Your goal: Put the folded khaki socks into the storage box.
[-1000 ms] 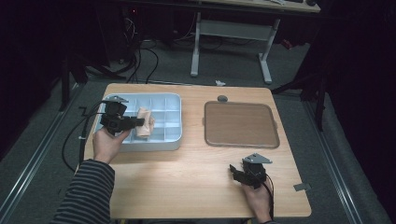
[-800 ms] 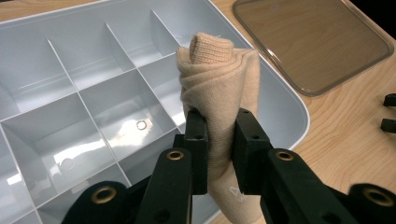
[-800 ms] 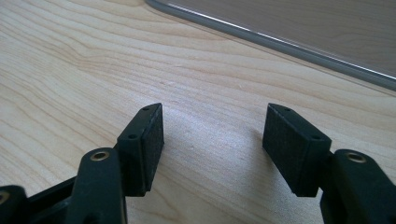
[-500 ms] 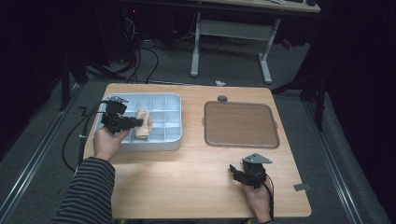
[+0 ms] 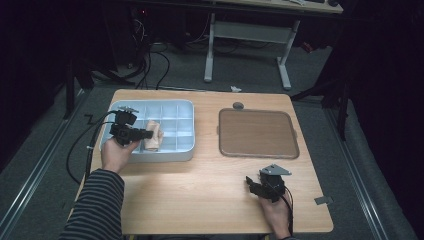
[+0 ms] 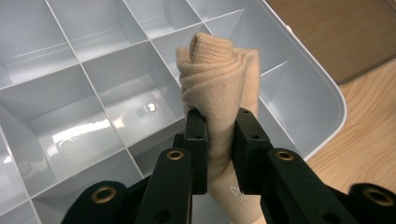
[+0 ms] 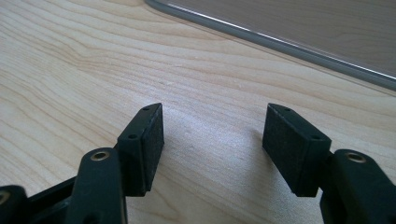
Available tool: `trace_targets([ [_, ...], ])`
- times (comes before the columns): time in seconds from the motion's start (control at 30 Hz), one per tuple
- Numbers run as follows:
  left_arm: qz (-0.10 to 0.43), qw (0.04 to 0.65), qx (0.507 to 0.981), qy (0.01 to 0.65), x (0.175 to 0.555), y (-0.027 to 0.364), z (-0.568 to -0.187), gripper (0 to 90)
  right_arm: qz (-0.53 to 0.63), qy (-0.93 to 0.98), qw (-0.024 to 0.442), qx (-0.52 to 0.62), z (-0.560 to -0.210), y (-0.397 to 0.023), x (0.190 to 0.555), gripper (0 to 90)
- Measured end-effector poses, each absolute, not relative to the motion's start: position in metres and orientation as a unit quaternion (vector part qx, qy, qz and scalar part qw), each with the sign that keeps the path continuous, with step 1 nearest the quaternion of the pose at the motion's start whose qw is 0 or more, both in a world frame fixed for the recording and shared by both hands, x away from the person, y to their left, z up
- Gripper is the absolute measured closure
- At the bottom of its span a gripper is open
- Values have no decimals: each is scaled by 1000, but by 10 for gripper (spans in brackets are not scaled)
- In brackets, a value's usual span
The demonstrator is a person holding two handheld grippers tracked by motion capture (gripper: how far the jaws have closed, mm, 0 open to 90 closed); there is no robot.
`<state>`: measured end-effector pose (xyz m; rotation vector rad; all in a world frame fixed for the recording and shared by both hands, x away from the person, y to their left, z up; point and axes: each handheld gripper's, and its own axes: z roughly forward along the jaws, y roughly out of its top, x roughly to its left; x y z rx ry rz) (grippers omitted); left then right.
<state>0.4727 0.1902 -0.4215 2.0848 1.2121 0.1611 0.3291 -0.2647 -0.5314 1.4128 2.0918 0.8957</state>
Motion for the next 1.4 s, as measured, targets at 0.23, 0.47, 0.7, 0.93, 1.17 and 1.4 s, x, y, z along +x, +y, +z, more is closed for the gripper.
trace_targets([
  [0.23, 55, 352, 802, 479, 477, 193, -428, 780, 325, 760, 230, 513, -531, -265, 329, 383],
  [0.47, 46, 344, 807, 479, 478, 190, -436, 780, 326, 760, 230, 513, -531, -265, 329, 383],
  [0.7, 39, 338, 802, 491, 479, 196, -444, 780, 326, 760, 229, 513, -531, -265, 329, 383],
  [0.93, 43, 318, 810, 491, 480, 195, -450, 780, 326, 760, 229, 513, -531, -265, 329, 383],
  [1.17, 39, 309, 816, 487, 481, 192, -454, 780, 325, 760, 229, 513, -531, -265, 329, 383],
  [1.4, 37, 308, 815, 489, 482, 192, -456, 780, 326, 760, 230, 513, -531, -265, 329, 383],
])
